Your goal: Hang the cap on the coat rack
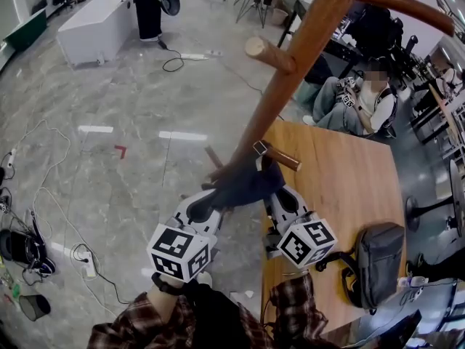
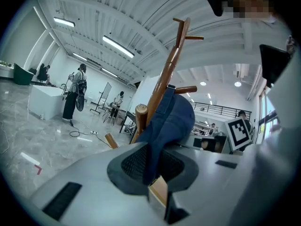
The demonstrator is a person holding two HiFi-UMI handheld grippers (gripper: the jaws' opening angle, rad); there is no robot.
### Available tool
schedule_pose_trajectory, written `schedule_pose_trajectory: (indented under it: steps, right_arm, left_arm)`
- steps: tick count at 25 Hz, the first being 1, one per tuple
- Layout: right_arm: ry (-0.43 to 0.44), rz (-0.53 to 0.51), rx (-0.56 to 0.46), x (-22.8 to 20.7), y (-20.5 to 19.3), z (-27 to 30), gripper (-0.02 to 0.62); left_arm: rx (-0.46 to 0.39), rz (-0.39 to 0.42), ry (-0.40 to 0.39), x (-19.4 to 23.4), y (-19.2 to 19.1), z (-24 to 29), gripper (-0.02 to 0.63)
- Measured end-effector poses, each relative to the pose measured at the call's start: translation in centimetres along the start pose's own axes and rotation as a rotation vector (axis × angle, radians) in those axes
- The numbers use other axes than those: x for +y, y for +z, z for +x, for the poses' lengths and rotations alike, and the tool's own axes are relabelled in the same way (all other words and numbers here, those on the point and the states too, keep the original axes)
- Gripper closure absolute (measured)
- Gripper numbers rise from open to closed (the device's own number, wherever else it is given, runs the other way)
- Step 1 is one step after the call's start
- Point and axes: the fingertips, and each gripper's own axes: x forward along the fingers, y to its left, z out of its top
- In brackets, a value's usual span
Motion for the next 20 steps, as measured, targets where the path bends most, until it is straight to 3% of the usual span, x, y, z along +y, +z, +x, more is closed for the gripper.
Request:
schedule_pose_trajectory:
  steps: [8, 13, 20]
  right_arm:
    - [0.012, 0.006, 0.000, -0.4, 0.1, 0.0, 0.571]
    - [0.027, 0.015, -0.009, -0.1, -0.1, -1.0, 0.569]
    - [0.061, 0.033, -0.018, 0.5, 0.1, -2.1, 0.518]
  left_arm:
    - [-0.013, -0.015, -0.006, -0.2, -0.2, 0.3, 0.565]
    - [-0.049, -0.016, -0.052, -0.8, -0.1, -0.7, 0.563]
    - [-0.095, -0.023, -0.079, -0.9, 0.5, -2.3, 0.561]
